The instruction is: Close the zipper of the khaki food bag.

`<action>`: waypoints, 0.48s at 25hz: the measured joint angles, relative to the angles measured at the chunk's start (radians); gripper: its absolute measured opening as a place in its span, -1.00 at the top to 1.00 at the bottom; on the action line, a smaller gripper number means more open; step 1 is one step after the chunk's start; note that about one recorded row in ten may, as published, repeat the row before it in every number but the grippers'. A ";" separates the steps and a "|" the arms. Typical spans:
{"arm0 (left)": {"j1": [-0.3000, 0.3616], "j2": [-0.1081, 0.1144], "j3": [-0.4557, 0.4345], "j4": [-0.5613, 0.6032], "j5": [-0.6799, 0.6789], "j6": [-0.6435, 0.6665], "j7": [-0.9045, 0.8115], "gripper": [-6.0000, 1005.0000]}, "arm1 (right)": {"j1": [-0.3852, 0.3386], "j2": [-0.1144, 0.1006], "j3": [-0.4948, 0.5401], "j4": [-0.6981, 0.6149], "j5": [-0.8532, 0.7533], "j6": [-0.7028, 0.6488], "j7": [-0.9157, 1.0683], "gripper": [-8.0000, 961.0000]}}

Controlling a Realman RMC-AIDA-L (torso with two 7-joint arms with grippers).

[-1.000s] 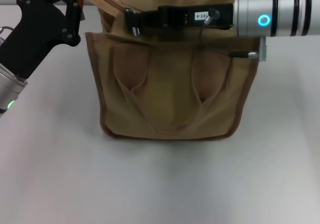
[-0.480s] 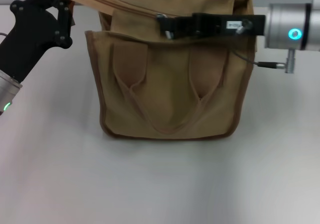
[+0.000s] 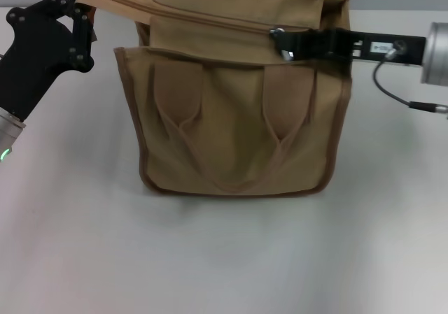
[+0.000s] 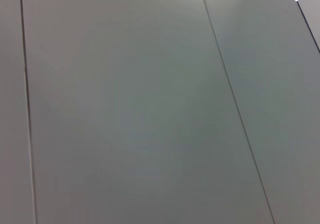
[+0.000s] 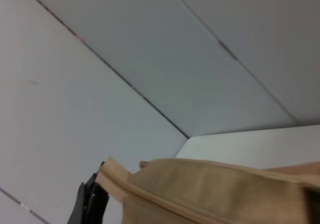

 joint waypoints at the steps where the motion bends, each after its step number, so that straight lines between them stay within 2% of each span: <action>1: 0.001 0.000 -0.002 0.000 0.000 0.000 0.000 0.86 | -0.008 -0.002 0.008 -0.001 0.000 -0.002 0.000 0.98; 6: 0.005 0.000 -0.019 0.000 0.000 -0.004 0.000 0.85 | -0.051 -0.015 0.047 -0.007 -0.001 -0.023 -0.006 0.98; 12: 0.006 0.000 -0.021 0.000 0.000 -0.009 0.000 0.85 | -0.072 -0.018 0.100 -0.005 -0.002 -0.050 -0.019 0.98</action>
